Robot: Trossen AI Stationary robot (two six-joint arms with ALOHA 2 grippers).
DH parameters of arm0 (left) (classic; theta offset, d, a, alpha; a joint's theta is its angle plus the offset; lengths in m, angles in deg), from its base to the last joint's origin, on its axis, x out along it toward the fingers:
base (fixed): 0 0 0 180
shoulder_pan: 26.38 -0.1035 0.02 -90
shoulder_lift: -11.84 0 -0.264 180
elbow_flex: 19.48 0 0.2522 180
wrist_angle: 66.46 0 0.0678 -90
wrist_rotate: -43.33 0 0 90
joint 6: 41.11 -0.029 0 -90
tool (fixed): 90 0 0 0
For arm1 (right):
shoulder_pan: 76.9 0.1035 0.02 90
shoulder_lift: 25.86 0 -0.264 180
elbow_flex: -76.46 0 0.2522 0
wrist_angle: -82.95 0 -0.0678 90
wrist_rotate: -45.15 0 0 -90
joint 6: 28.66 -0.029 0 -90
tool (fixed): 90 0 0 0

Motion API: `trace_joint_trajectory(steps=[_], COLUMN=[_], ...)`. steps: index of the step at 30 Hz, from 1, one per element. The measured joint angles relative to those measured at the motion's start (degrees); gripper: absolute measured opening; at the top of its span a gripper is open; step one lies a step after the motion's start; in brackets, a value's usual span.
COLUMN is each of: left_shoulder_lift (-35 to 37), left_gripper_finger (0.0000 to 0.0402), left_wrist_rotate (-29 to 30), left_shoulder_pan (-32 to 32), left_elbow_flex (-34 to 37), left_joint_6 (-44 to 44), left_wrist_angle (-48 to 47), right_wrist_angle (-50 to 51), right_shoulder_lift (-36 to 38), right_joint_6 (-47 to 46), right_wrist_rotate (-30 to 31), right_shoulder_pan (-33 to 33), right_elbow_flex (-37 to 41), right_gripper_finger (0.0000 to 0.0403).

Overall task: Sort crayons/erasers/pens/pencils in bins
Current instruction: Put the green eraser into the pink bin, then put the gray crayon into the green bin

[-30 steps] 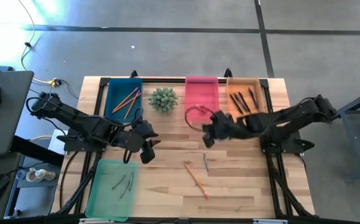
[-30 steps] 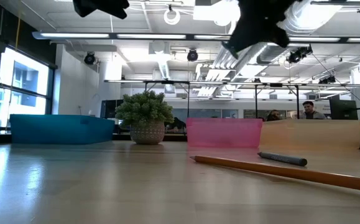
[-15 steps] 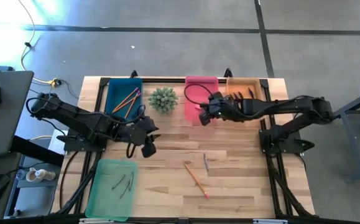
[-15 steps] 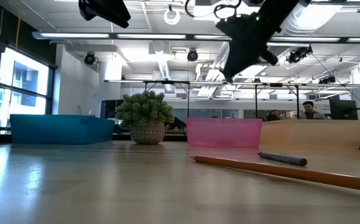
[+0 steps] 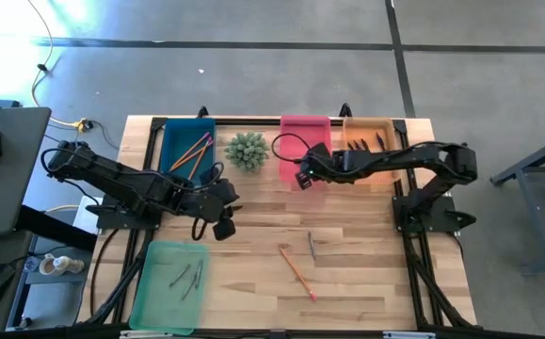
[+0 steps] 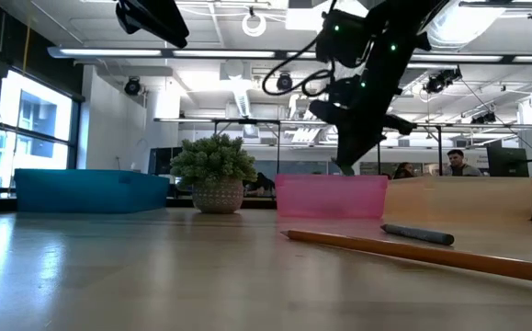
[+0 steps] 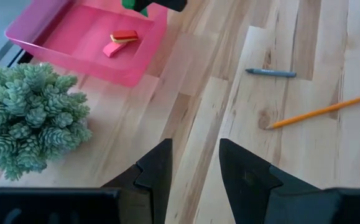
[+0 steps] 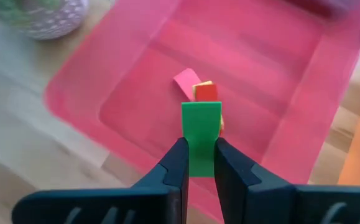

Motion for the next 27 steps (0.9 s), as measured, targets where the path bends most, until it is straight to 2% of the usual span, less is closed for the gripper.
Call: trace_joint_trajectory(steps=[6, 15, 18, 27], left_shoulder_lift=[0.0, 0.0, 0.0, 0.0], left_gripper_finger=[0.0119, 0.0119, 0.0119, 0.0119], left_wrist_rotate=[-0.1, -0.1, -0.1, -0.1], left_shoulder_pan=[0.0, 0.0, 0.0, 0.0], left_elbow_flex=[0.0, 0.0, 0.0, 0.0], left_joint_6=[0.1, 0.3, 0.3, 0.3], left_wrist_angle=[0.0, 0.0, 0.0, 0.0], right_wrist_angle=[0.2, 1.4, 2.7, 7.4], right_shoulder_lift=[-1.6, -1.8, -1.7, -1.7], right_joint_6=[-1.7, -1.7, -2.0, -8.3], right_wrist_rotate=[-1.5, -5.7, -7.3, -12.7], right_shoulder_pan=[-1.3, -1.6, -1.6, 3.1], right_elbow_flex=[0.0, -1.0, -2.4, -9.7], right_gripper_finger=[0.0050, 0.0155, 0.0177, 0.0183])
